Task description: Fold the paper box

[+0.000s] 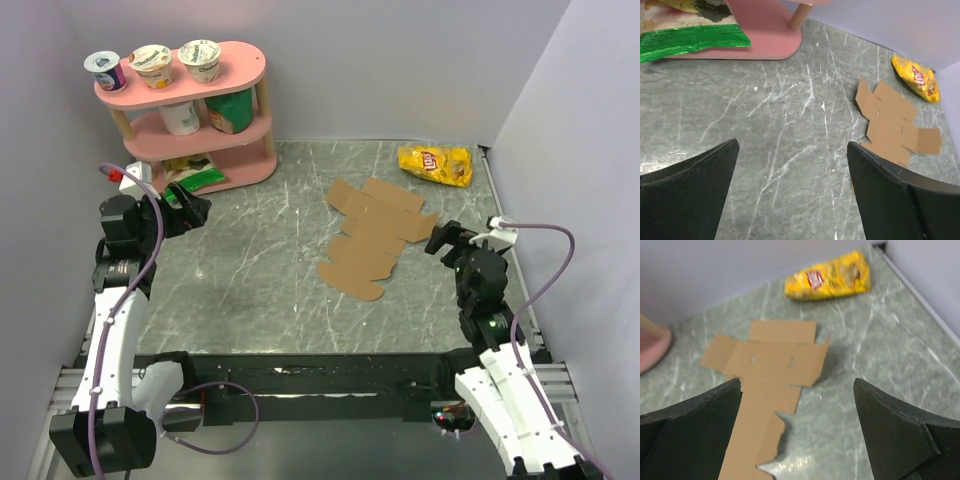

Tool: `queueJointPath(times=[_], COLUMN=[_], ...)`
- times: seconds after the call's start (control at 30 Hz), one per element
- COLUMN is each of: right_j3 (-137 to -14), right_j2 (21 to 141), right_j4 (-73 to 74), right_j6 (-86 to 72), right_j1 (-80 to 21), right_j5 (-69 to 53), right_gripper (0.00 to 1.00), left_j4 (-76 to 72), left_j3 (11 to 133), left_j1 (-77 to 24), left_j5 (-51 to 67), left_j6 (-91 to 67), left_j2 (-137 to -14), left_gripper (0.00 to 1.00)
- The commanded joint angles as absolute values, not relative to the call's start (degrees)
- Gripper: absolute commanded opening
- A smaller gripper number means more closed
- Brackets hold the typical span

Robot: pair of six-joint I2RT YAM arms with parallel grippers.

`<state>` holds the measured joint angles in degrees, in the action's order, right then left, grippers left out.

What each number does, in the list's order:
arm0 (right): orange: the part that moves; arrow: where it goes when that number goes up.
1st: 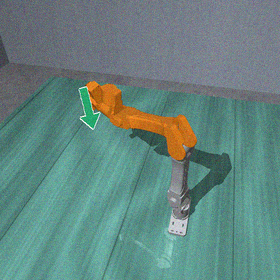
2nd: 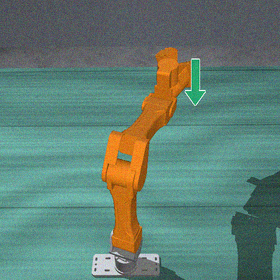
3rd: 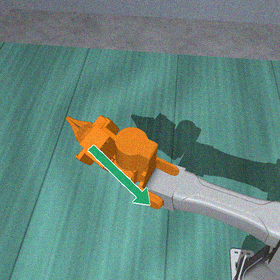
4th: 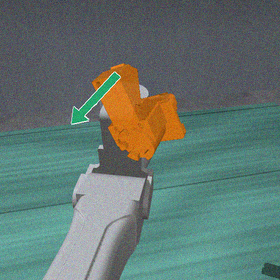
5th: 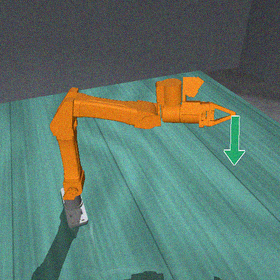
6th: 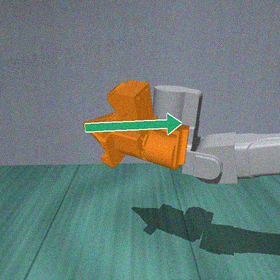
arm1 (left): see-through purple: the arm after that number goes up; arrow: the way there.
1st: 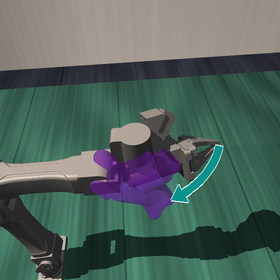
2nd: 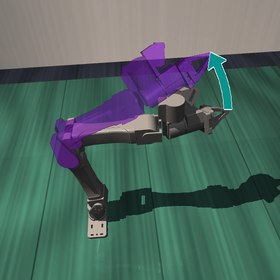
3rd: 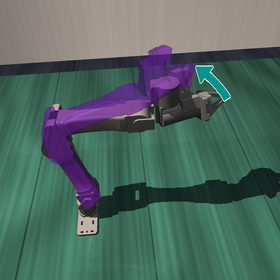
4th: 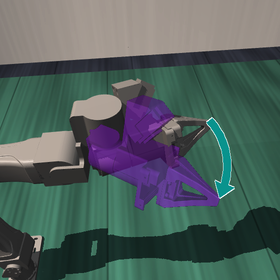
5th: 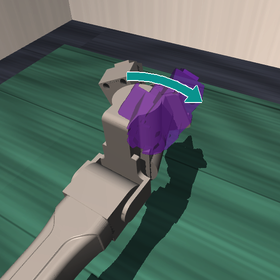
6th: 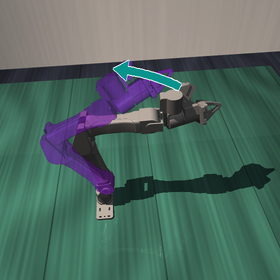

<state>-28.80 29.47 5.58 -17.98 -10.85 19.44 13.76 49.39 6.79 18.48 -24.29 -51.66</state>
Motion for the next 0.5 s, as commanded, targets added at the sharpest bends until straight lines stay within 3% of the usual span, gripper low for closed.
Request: queueJointPath(times=[0.0,0.17,0.33,0.47], right_j3=[-34.8,-38.0,-44.5,-49.2], right_j2=[31.8,34.3,48.1,61.5], right_j4=[11.1,14.7,20.3,20.3], right_j6=[-18.5,-20.6,-23.9,-23.9], right_j1=[-10.8,-10.6,-7.9,-1.9], right_j5=[19.5,15.4,8.6,-1.8], right_gripper=[1.00,1.00,1.00,0.98], left_j4=[10.3,10.4,15.1,12.0], left_j3=[49.6,53.9,64.2,67.2], left_j1=[7.0,6.4,-7.8,-12.7], left_j5=[17.2,20.8,11.7,21.3], left_j6=[-27.7,-25.3,-21.5,-23.1], left_j2=[-51.7,-56.4,-64.3,-69.4], left_gripper=[0.96,0.96,0.96,0.98])
